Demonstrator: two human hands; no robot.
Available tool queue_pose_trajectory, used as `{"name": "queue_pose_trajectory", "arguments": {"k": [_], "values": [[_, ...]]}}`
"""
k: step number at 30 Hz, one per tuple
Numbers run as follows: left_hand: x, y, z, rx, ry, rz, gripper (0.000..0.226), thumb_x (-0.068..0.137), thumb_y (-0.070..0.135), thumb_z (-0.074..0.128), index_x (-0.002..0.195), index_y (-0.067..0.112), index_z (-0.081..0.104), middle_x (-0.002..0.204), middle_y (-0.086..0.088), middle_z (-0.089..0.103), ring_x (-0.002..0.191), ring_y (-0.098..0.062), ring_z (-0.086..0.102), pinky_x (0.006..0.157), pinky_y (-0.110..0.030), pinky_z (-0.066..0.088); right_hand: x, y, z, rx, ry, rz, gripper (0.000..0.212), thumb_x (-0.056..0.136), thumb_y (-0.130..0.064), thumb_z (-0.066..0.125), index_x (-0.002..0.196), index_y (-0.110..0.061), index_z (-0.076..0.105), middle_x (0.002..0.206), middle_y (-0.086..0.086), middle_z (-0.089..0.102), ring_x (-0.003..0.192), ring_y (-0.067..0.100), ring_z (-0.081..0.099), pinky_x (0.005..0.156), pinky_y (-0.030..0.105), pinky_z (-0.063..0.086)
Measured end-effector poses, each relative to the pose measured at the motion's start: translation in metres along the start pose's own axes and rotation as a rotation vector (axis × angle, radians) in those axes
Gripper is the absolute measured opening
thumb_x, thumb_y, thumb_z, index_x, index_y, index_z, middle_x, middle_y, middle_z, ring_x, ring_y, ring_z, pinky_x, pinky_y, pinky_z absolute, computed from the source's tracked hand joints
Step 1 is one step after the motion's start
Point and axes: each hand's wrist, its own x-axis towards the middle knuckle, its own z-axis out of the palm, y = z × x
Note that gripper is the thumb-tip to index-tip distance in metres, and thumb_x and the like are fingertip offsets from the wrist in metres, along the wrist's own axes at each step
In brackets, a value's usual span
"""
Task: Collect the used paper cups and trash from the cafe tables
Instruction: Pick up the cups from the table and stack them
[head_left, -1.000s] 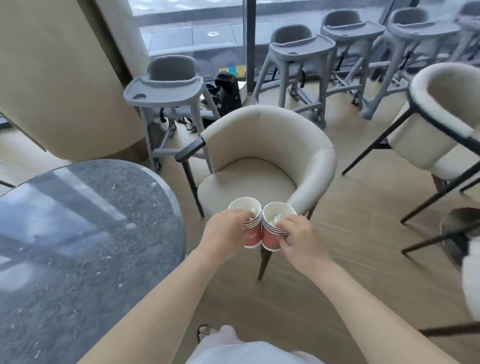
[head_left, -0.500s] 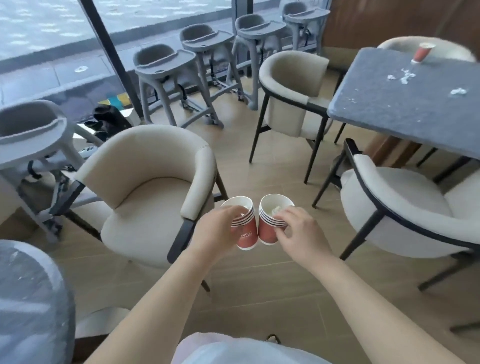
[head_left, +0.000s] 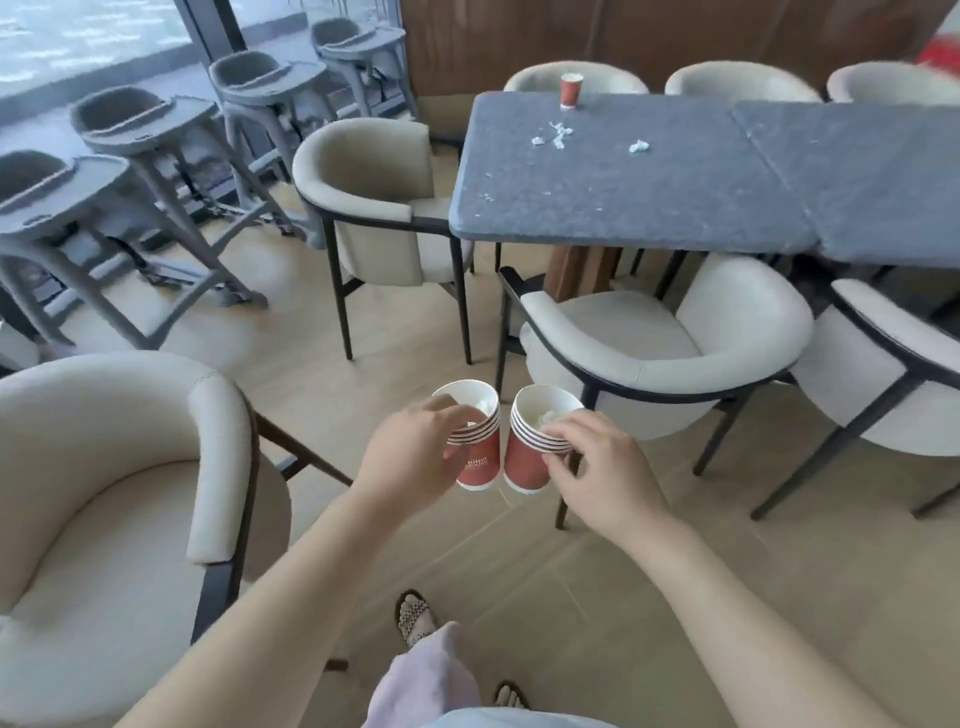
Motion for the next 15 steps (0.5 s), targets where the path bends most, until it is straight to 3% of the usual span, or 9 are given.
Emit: {"name": "queue_pose_trajectory", "arguments": {"k": [8,11,15], "values": [[0.078,-0.033,-0.016,-0.038,0.030,0.088,0.031,0.075,0.015,0.062,0.103,0.029,0.066,0.097,0.008,0.064,0.082,-0.020,0.061,0.062,-0.030,0.048,0.076,0.003,0.017,0.013,0.053,0.002,0.025,0.074,-0.004,0.067,0.095,-0.017,0.067,0.094,-0.006,0.064,0.090,0.014,0.057,0.079,0.020,0.043],[0.107,-0.070,-0.028,0.033,-0.013,0.078,0.031,0.080,0.020,0.060,0.109,0.032,0.062,0.102,0.011,0.062,0.085,-0.019,0.061,0.062,-0.026,0.043,0.127,-0.004,0.047,0.033,0.015,-0.001,0.024,0.074,-0.004,0.065,0.094,-0.017,0.067,0.092,-0.005,0.064,0.088,0.019,0.058,0.076,0.029,0.049],[0.144,-0.130,-0.063,0.101,0.028,0.048,0.031,0.081,0.023,0.059,0.110,0.033,0.062,0.102,0.010,0.062,0.088,-0.020,0.061,0.064,-0.027,0.044,0.200,-0.030,0.090,0.055,-0.021,-0.060,0.024,0.074,-0.004,0.065,0.094,-0.018,0.067,0.091,-0.006,0.064,0.088,0.016,0.058,0.076,0.027,0.048]]}}
